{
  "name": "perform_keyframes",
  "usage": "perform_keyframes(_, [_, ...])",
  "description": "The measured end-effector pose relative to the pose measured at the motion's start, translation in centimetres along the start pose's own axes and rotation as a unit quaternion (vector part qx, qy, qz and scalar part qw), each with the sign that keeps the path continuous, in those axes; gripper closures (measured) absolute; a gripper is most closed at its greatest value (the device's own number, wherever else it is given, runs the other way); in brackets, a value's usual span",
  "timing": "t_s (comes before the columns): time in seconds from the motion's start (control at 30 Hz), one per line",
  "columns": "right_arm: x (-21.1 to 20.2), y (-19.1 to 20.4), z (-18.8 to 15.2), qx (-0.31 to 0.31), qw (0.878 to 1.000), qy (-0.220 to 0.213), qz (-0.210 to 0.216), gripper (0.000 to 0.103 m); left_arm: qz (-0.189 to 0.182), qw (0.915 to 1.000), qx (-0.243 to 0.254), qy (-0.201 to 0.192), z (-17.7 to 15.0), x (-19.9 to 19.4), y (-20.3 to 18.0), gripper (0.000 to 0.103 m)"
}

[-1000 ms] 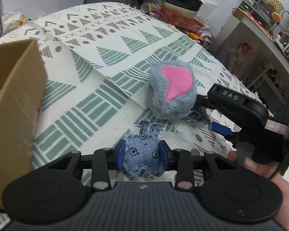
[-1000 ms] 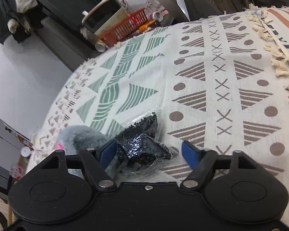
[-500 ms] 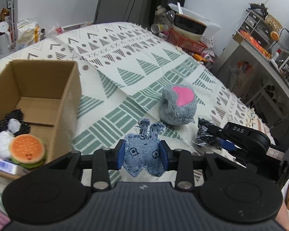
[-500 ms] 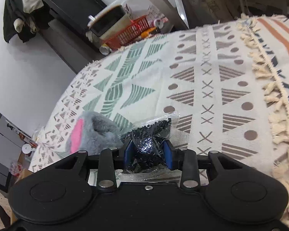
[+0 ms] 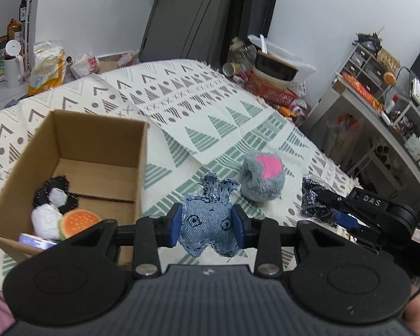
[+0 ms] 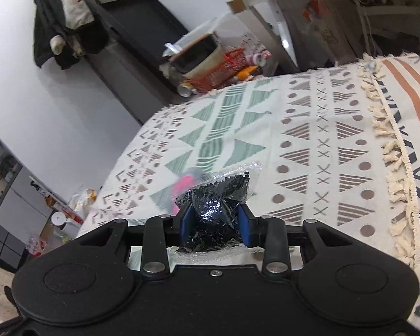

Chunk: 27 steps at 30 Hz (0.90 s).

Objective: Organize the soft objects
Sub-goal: 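Carry the bunny and black bag over the box and open both tools to drop them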

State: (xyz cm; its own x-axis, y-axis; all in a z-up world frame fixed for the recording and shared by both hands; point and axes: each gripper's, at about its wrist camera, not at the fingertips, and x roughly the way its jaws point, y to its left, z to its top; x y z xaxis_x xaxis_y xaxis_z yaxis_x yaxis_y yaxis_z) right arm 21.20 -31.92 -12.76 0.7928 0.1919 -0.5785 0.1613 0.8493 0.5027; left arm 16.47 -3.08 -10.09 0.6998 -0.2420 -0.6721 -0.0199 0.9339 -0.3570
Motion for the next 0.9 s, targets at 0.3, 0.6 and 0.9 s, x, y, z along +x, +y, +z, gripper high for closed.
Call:
perform_keyframes(0.3, [-1.0,5.1,-1.2,-0.008,0.998,0.023,0.051,0.069,0.007,0.9995,-0.023,-0.021,1.5,-1.4,4.0,0.066])
perform_keyframes(0.6, [-0.9,10.1,-2.7,-0.047,0.997,0.03,0.059,0.069,0.008,0.9994,-0.019,-0.026,3.0,-1.3,7.9,0.066])
perform_keyframes(0.9, [-0.4,15.1,-4.8,-0.089,0.992,0.049,0.069,0.069,-0.004,0.9994,-0.027,-0.02,4.0,0.5,11.8,0.065])
